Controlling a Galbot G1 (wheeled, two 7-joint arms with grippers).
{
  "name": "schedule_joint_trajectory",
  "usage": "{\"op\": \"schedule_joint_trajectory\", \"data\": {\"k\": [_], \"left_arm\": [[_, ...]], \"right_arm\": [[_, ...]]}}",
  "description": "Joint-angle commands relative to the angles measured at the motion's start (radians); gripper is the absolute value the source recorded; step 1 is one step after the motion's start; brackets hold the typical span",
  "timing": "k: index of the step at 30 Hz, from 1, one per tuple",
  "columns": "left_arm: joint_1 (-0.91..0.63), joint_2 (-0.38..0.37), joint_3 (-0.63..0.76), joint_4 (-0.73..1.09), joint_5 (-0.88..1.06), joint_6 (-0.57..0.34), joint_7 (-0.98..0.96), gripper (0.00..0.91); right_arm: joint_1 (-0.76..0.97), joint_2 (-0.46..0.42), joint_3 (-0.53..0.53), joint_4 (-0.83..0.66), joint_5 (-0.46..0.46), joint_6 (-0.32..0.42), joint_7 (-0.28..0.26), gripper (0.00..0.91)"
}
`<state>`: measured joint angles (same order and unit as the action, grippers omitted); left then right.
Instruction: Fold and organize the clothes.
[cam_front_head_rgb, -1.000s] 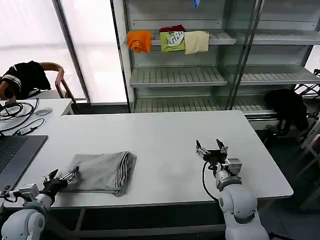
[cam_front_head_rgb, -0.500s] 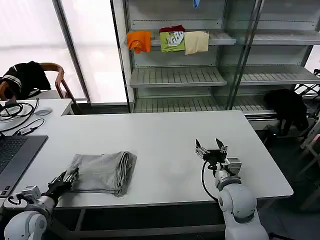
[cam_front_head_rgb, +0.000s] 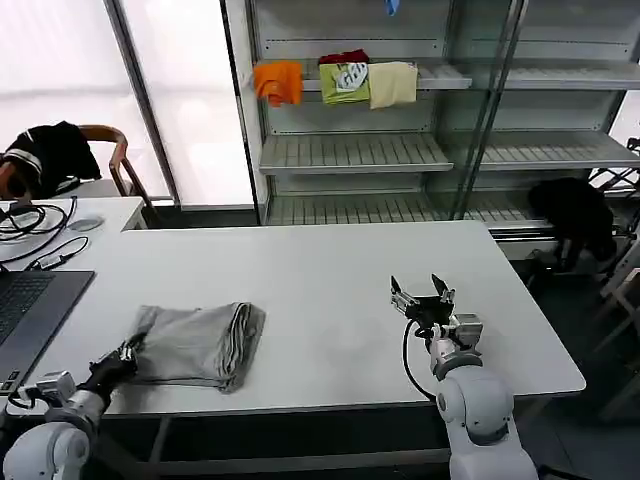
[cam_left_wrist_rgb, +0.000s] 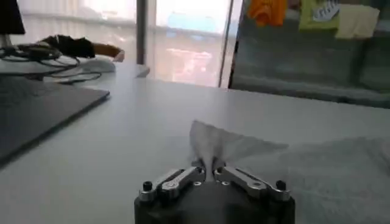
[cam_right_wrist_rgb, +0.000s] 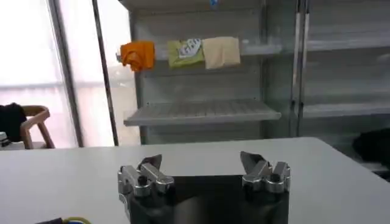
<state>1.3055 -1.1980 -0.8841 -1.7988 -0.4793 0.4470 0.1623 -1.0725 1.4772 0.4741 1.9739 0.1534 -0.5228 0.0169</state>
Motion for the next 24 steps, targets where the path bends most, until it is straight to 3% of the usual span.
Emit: {"op": "schedule_joint_trajectory", "data": {"k": [1, 8, 14, 18, 22, 24], "left_arm": [[-0.069, 0.115, -0.194, -0.01, 0.283, -0.084, 0.136, 0.0], [-0.132, 0.349, -0.322, 0.051, 0.39, -0.068, 0.213, 0.01], [-0.167, 0.464, -0.281, -0.016, 0.39, 0.009, 0.211, 0.01], [-0.158, 0.417, -0.224, -0.098, 0.426, 0.042, 0.216, 0.02], [-0.074, 0.29, -0.006, -0.179, 0.586, -0.013, 0.208, 0.02], [-0.055, 0.184, 0.115, -0.173, 0.68, -0.036, 0.188, 0.02]], "right_arm": [[0.001, 0.003, -0.003, -0.008, 0.0, 0.001, 0.0, 0.907], [-0.001, 0.004, -0.004, -0.022, 0.002, 0.008, -0.001, 0.907], [-0.008, 0.011, -0.005, -0.04, 0.007, 0.021, -0.001, 0.907], [-0.024, 0.02, -0.006, -0.042, 0.007, 0.031, -0.003, 0.907], [-0.05, 0.011, 0.005, -0.044, 0.012, 0.046, -0.005, 0.907], [-0.064, 0.009, 0.015, -0.048, 0.013, 0.053, -0.004, 0.907]]}}
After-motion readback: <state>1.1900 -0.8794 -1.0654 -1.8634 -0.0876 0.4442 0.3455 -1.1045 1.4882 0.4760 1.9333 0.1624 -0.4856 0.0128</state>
